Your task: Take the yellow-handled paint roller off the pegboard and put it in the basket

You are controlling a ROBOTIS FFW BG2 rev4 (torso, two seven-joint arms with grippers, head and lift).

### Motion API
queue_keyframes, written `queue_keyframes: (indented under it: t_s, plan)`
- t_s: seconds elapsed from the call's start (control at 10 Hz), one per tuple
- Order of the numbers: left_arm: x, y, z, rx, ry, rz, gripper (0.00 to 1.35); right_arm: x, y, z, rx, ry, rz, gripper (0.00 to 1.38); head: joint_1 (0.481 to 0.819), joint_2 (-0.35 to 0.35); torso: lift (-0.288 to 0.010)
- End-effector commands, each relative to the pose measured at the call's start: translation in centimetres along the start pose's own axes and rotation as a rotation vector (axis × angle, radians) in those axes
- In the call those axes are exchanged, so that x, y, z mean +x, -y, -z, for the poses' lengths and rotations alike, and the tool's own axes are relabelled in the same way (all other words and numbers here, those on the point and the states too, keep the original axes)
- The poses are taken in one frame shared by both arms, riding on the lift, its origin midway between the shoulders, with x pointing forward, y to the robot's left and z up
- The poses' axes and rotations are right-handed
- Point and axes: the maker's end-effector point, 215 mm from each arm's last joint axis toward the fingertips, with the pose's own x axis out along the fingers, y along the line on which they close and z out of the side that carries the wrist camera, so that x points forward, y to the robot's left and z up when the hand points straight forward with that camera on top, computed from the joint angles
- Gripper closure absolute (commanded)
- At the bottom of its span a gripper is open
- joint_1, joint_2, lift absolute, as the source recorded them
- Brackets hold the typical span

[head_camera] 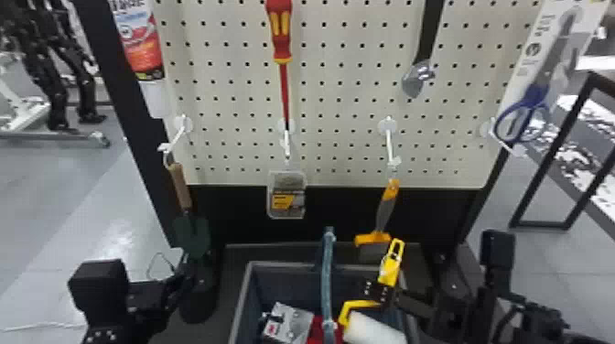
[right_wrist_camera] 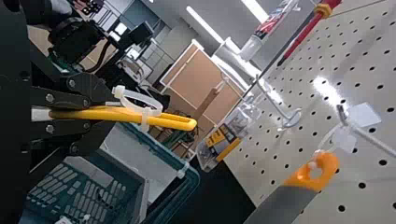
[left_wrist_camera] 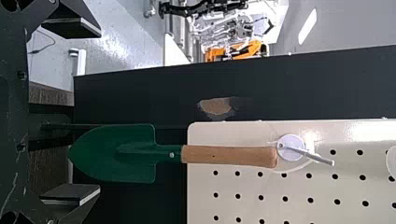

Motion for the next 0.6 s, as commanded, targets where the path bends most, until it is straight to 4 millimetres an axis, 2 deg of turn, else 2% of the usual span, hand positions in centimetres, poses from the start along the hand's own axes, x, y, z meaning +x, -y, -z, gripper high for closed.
queue_keyframes:
  t_s: [0.0,0.2,0.5]
  plan:
    - [0.0,0.0,0.1,-0.003,0.0,-0.001,0.13,1.0,0.4,1.1,0.022,-0.021,-0.015,1.23,0.549,0.0,-0.1]
    - [0.1,0.0,0.0,-0.006,0.002,-0.001,0.13,2.5,-0.2,2.2,0.041,-0.054,-0.06,1.18,0.549,0.0,-0.1]
    - [0.1,0.0,-0.1,-0.008,0.005,-0.001,0.13,2.5,0.0,2.3,0.028,-0.068,-0.051,0.26,0.549,0.0,-0.1]
